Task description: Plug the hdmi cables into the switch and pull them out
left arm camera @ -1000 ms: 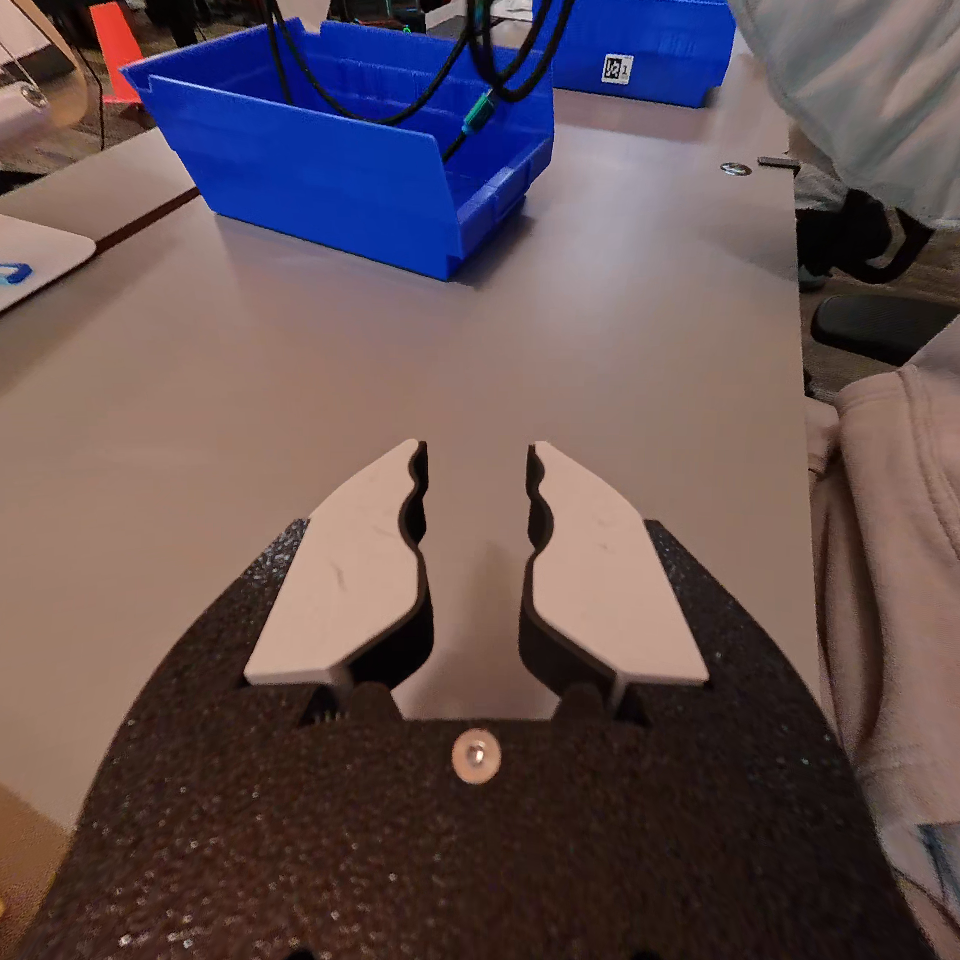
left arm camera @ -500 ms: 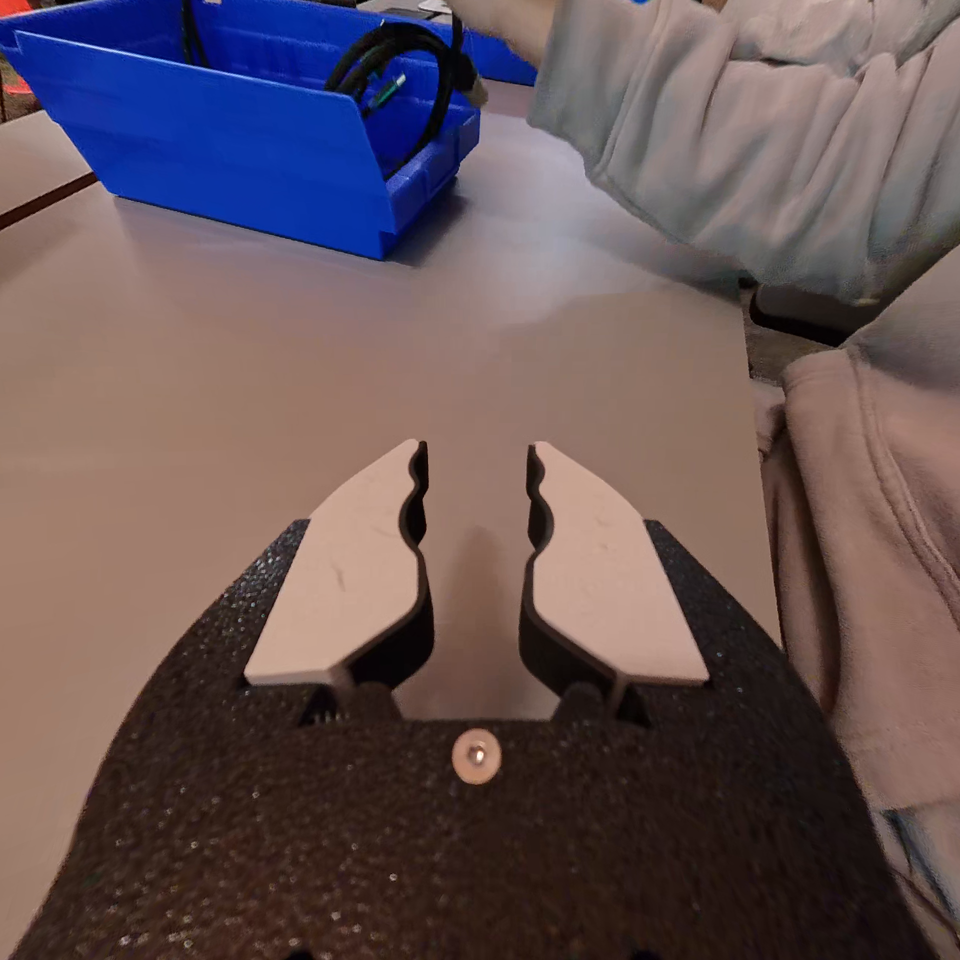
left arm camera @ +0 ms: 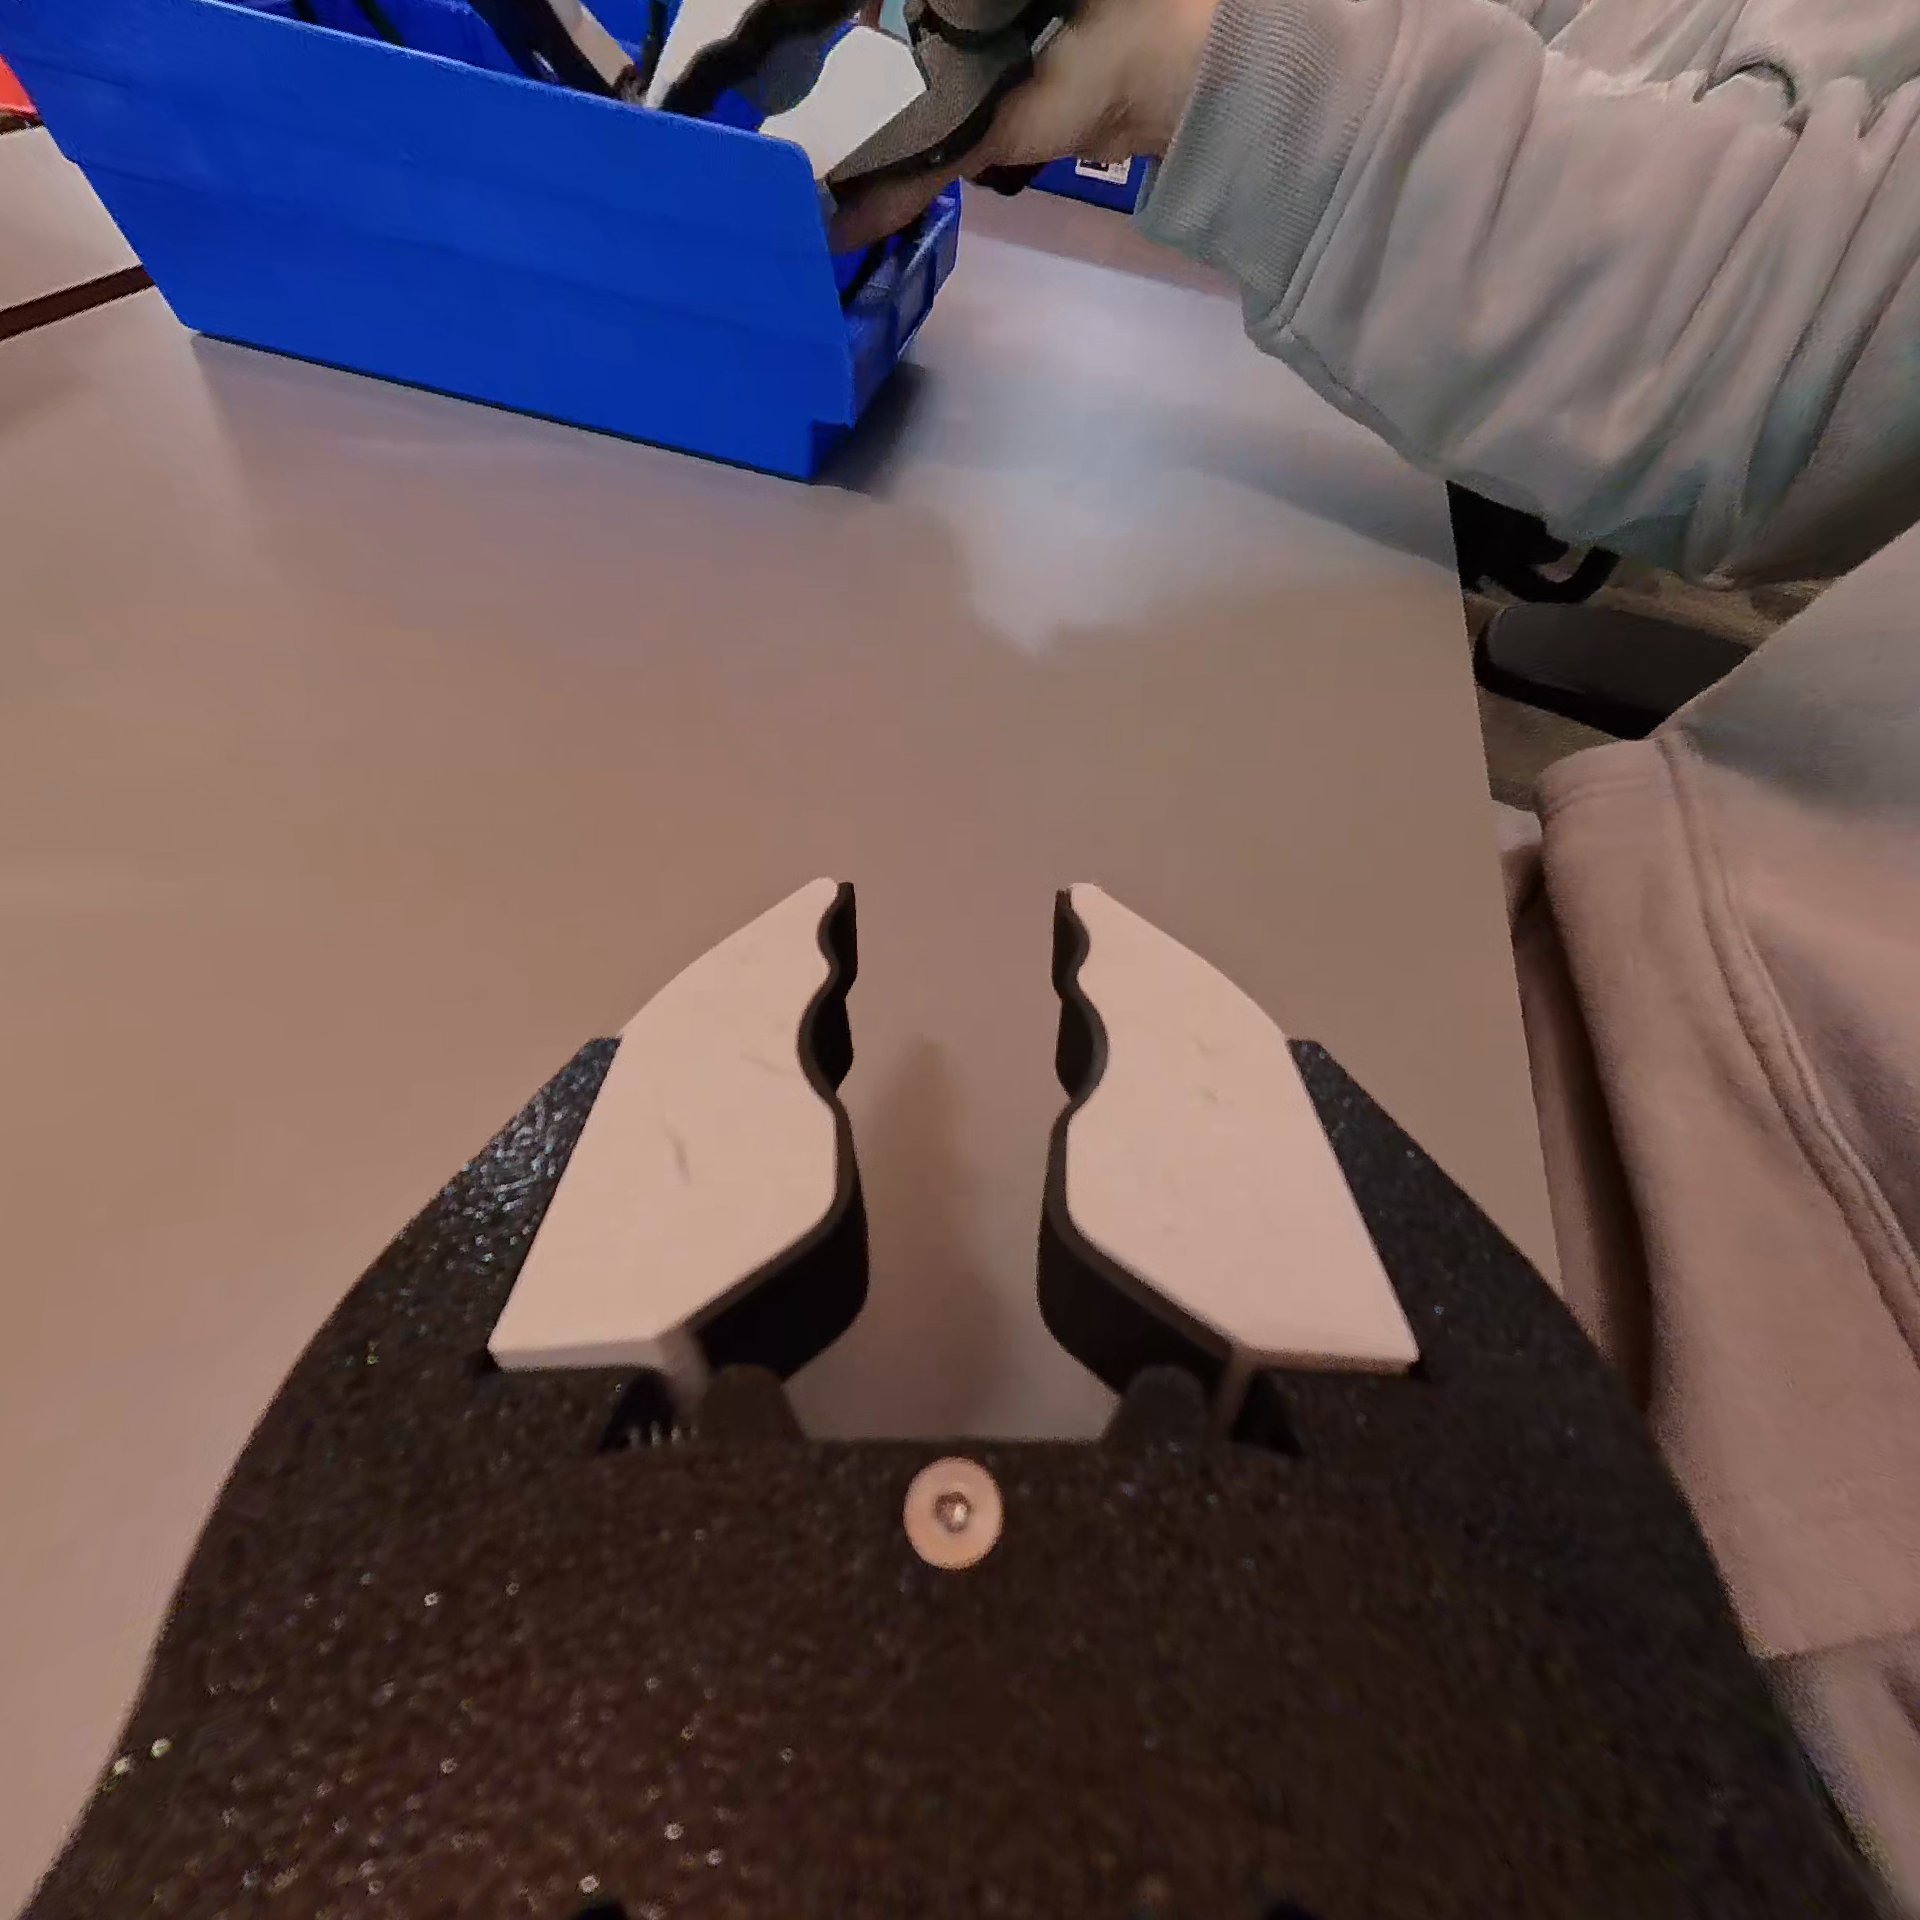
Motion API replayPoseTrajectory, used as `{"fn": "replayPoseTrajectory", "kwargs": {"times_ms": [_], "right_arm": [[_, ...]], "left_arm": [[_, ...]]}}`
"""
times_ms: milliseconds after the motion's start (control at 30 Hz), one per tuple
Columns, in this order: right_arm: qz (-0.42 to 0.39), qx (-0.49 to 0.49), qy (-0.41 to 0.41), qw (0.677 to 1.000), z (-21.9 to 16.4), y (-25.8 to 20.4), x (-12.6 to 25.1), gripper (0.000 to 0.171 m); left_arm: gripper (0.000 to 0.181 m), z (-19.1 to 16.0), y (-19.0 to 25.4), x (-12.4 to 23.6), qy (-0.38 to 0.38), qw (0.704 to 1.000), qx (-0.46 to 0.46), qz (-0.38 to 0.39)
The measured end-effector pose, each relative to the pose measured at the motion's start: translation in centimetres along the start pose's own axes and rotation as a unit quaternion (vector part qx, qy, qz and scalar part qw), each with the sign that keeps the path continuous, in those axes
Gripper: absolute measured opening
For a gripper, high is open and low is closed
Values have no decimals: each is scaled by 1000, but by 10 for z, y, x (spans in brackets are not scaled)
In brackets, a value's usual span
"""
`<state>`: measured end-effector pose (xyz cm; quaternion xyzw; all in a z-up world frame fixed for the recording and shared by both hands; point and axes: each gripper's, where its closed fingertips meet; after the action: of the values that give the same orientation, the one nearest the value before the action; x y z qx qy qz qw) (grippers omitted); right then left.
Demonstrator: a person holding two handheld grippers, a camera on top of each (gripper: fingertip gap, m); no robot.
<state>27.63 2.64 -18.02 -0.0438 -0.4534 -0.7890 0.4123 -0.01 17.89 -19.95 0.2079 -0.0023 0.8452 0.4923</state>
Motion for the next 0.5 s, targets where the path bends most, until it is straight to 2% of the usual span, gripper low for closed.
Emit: {"fn": "replayPoseTrajectory", "kwargs": {"times_ms": [67, 133, 200, 367, 500], "right_arm": [[21, -10, 0, 1000, 2, -7, 0, 58], [-71, -17, 1, 997, 8, 19, 4, 59], [-82, -18, 15, 996, 17, 24, 14, 47], [-96, -72, 58, 991, 36, 34, 43, 58], [-89, -194, 161, 964, 63, 28, 70, 70]], "left_arm": [[36, -1, 1, 0, -1, 1000, 3, 0], [36, -2, 2, 2, -4, 1000, 4, 3], [36, -2, 3, 6, -5, 1000, 4, 4], [37, 2, -3, 25, -4, 1000, -2, 30], [38, 24, -21, 57, 23, 995, -20, 90]]}}
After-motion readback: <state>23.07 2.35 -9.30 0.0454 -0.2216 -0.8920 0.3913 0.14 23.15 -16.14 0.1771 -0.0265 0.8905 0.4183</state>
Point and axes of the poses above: each gripper's, where its closed fingertips meet, x back along the fingers, z out of its top, y = z × x across the jaws, and after that the axes turned 9 degrees about -z, right-handed
